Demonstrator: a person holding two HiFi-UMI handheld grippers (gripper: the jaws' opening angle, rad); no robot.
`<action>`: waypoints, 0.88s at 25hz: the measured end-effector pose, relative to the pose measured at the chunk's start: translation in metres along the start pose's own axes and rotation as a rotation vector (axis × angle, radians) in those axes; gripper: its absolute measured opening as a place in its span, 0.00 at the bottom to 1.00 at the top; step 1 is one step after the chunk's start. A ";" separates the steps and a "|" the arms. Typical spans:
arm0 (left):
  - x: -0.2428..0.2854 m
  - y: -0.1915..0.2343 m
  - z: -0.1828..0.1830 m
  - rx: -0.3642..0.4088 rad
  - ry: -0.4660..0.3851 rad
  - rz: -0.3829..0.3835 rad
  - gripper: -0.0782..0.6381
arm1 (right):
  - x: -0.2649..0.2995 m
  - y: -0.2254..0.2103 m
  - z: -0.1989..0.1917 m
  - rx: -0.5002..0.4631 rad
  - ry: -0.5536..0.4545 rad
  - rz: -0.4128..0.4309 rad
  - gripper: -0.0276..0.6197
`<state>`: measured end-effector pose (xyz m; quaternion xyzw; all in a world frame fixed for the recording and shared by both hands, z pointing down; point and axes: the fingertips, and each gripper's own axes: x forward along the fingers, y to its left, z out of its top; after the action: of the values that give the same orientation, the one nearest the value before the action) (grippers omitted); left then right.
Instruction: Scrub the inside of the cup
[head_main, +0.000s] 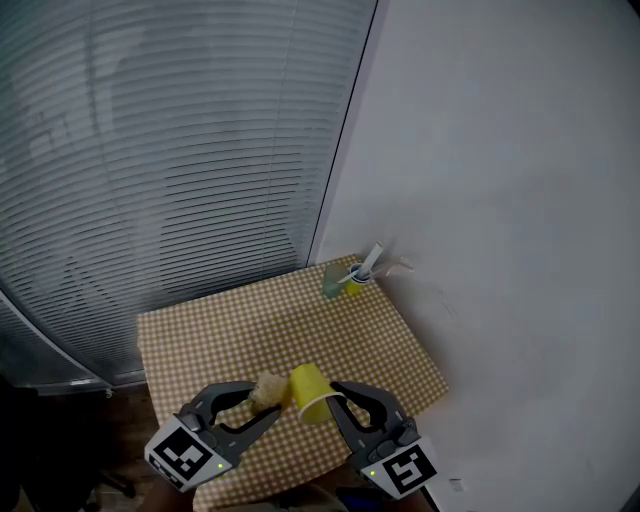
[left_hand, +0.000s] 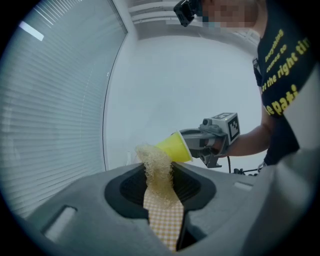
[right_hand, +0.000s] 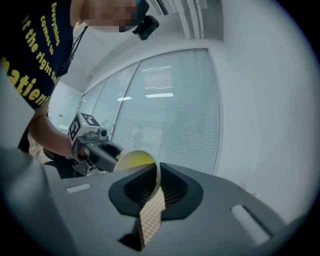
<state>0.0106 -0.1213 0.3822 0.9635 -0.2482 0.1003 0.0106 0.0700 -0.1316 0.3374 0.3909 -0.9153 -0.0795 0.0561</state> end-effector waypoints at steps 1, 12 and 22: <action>0.000 0.000 -0.001 0.000 0.004 -0.001 0.30 | 0.000 0.001 0.000 -0.010 0.001 0.002 0.08; 0.004 -0.021 0.000 0.035 0.048 -0.077 0.30 | 0.002 -0.003 -0.012 -0.079 0.038 -0.012 0.08; 0.003 -0.029 0.003 0.060 0.065 -0.100 0.30 | 0.003 -0.004 -0.015 -0.099 0.048 -0.004 0.08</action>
<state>0.0277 -0.0971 0.3809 0.9707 -0.1964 0.1381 -0.0050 0.0734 -0.1377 0.3510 0.3911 -0.9079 -0.1151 0.0973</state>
